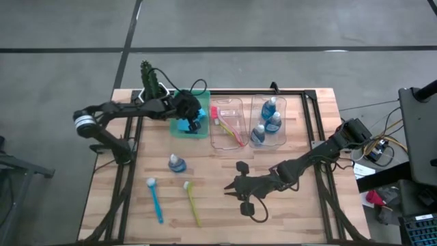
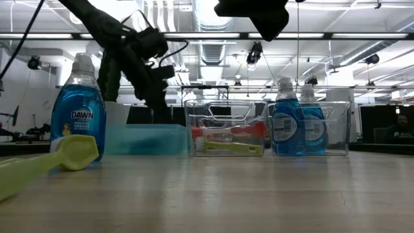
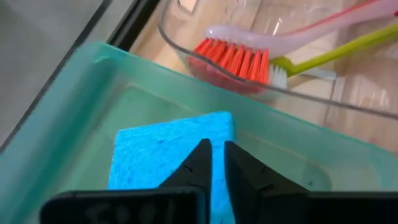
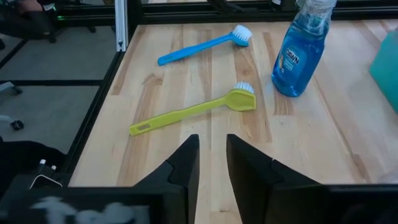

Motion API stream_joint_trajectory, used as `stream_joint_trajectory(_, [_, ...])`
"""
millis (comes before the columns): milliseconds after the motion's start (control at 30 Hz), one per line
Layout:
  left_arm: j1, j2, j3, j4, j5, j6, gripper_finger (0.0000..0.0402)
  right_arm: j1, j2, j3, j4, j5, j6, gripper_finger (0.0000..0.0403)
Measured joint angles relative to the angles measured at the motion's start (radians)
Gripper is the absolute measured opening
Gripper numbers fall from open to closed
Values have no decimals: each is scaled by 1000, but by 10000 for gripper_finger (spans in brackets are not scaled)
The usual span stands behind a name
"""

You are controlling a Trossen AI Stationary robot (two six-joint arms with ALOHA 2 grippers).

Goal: Pick & Place Kitchen Sink Supplies
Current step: Put the blue sponge into the green bin, then put the green dish brush into the left transparent bin

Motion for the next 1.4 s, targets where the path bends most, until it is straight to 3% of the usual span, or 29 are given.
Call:
stream_joint_trajectory(333, [-2,-70,4,-36,8,-9,108,0,0,-4,-1,0,8,66])
stream_joint_trajectory(667, [-103,-254,20,-168,160,-13,115,0,0,-6,-1,0,8,83])
stream_joint_trajectory(1067, [-516,-440,24,-184,173,1,115,0,0,-8,2,40,2,89])
stream_joint_trajectory(1233, [-741,-418,18,-188,171,2,114,0,0,-8,1,46,12,78])
stream_joint_trajectory(1400, [-912,-366,19,-165,103,-1,110,0,0,-8,1,50,11,69])
